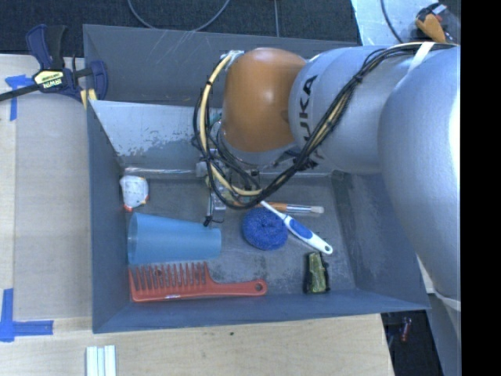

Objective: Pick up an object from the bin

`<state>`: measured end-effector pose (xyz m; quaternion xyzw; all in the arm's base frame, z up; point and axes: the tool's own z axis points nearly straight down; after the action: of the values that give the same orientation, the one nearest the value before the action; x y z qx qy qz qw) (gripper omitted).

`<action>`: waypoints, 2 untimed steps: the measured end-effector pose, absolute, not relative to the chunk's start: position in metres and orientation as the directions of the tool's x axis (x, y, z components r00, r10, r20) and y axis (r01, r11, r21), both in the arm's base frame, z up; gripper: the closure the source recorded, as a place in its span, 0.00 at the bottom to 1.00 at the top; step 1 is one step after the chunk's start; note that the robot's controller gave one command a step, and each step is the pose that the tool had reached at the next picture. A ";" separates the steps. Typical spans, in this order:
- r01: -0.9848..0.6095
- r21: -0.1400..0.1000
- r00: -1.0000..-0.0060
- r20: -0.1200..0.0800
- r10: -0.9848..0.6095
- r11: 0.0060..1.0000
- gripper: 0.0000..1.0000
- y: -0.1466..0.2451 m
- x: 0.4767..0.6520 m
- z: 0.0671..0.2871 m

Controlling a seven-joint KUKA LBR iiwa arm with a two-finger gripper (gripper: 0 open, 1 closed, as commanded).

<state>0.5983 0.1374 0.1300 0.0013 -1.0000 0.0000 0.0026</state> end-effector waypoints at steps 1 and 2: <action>0.001 0.001 -1.000 -0.003 0.001 1.000 0.00 0.137 0.601 0.135; -0.156 0.000 -0.988 -0.010 -0.156 0.988 0.00 0.142 0.572 0.106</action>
Offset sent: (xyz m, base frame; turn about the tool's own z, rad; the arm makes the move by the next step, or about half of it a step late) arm -0.0568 0.0104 -0.0600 -0.1885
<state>0.5715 0.1423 0.1065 0.0783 -0.9969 -0.0003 -0.0052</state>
